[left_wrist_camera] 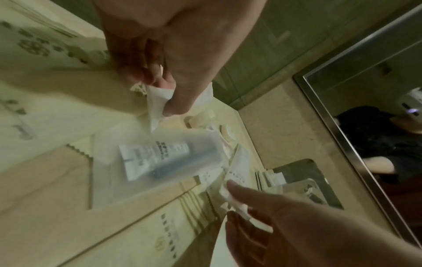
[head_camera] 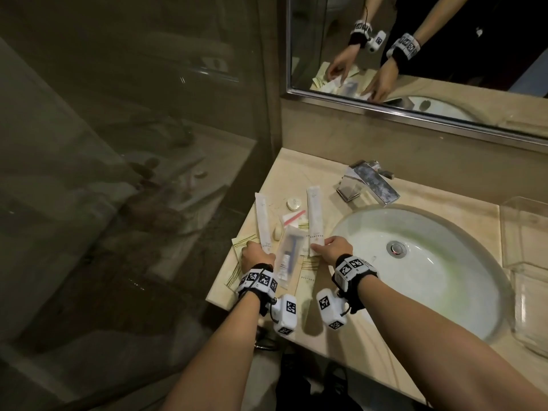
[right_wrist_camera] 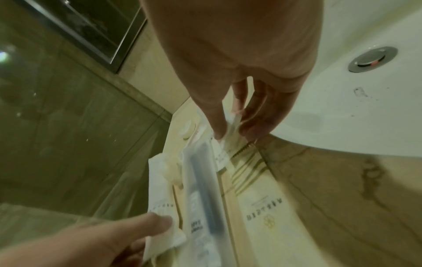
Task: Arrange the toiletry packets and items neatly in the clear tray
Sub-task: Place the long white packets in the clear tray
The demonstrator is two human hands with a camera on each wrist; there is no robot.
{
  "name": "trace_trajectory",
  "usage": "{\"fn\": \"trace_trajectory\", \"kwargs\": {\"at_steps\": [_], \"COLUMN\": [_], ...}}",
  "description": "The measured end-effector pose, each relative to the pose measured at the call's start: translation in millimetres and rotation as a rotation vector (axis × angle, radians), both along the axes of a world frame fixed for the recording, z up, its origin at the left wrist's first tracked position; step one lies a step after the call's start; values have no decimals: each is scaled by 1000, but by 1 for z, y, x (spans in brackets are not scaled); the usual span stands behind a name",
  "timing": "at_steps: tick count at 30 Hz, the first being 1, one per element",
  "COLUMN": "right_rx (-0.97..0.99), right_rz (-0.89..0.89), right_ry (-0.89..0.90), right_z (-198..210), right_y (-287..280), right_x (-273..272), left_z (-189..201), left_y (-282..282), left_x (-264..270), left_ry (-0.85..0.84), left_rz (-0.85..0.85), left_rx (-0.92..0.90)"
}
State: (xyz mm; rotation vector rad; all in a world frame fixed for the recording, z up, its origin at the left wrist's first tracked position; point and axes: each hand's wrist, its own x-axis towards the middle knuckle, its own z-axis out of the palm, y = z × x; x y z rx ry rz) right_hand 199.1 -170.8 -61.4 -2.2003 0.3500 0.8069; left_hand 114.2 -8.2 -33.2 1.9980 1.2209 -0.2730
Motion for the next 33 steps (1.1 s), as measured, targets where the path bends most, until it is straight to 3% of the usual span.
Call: {"fn": "trace_trajectory", "kwargs": {"at_steps": [5,10,14,17,21,27,33], "right_rx": [214,476,616,672,778,872,897], "right_rz": [-128,-284,-269,-244,-212,-301,-364], "right_ry": [55,111,40,-6,-56,-122,-135], "right_z": [-1,29,62,89,129,162,173], "right_y": [-8,-19,-36,-54,-82,-147,-233], "right_x": [6,6,7,7,5,-9,-28], "left_z": [9,23,54,79,107,130,136], "left_y": [8,15,14,3,-26,-98,-183], "left_x": [0,2,14,27,47,75,88], "left_ry": [-46,-145,-280,-395,-453,-495,-491], "left_rz": [43,158,135,100,-88,-267,-231], "left_rx": [-137,-189,-240,-444,-688,-754,-955]}}
